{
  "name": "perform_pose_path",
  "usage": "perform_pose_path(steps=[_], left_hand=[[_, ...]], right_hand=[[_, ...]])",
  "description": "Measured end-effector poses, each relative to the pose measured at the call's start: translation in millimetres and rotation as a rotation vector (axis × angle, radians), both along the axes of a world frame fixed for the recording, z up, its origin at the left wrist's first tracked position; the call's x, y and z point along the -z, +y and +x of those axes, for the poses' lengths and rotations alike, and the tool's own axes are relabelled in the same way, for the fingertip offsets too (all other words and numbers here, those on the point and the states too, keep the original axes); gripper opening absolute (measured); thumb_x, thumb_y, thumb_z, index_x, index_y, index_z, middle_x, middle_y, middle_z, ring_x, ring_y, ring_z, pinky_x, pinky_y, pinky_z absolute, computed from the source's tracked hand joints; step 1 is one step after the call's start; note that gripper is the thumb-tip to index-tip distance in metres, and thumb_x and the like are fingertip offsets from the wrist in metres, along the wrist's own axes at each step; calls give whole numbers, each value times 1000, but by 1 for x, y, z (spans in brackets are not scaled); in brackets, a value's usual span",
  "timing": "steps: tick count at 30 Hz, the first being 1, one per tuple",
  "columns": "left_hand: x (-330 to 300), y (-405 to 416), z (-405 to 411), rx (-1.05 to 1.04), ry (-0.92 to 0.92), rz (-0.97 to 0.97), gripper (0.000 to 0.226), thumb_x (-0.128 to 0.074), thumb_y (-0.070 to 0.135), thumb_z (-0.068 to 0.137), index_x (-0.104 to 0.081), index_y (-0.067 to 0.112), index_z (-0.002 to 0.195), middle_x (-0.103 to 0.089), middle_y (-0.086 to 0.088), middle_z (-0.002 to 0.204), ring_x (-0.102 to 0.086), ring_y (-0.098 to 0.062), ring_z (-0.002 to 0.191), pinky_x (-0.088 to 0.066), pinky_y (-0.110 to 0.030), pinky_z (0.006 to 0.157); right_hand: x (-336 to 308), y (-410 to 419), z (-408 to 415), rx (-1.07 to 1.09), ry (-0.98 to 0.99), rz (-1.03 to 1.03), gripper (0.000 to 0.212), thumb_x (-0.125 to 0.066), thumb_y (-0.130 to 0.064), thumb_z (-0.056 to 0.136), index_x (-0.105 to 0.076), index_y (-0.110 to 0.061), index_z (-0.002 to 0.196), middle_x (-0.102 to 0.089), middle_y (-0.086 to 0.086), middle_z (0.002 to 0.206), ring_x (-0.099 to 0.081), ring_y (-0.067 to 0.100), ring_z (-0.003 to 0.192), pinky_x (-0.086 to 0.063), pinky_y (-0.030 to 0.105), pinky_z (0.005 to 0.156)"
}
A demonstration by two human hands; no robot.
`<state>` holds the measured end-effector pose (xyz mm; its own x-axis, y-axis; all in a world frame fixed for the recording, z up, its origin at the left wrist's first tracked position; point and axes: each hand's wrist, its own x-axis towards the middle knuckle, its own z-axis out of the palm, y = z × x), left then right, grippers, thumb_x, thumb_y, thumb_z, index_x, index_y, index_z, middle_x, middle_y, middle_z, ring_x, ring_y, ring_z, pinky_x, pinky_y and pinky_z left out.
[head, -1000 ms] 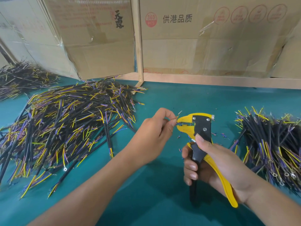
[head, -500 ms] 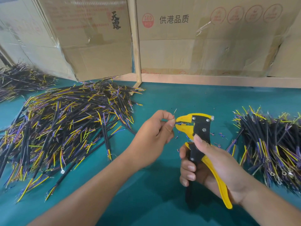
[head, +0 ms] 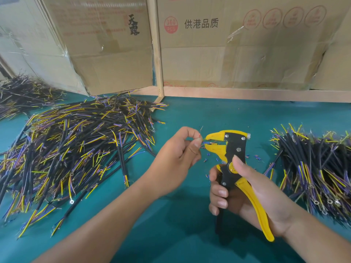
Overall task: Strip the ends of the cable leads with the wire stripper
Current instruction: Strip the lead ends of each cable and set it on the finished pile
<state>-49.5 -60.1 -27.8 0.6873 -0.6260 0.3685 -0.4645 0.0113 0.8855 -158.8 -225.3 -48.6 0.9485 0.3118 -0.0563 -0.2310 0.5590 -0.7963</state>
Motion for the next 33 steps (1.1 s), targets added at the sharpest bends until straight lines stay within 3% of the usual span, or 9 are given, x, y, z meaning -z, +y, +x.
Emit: perform_pose_path(steps=[23, 33], left_hand=[[3, -1, 0, 0, 8, 14, 12, -40, 38, 100, -45, 29, 95, -41, 3, 59, -24, -8, 41, -23, -19, 41], [5, -1, -1, 3, 56, 18, 9, -39, 40, 100, -43, 35, 94, -43, 9, 56, -27, -12, 45, -28, -19, 42]], right_hand=[[-11, 7, -5, 65, 68, -55, 53, -74, -51, 80, -65, 0, 92, -39, 11, 65, -41, 26, 55, -47, 42, 59], [-10, 10, -4, 114, 65, -116, 53, -71, -53, 79, -66, -1, 89, -36, 10, 61, -36, 24, 50, -43, 40, 53]])
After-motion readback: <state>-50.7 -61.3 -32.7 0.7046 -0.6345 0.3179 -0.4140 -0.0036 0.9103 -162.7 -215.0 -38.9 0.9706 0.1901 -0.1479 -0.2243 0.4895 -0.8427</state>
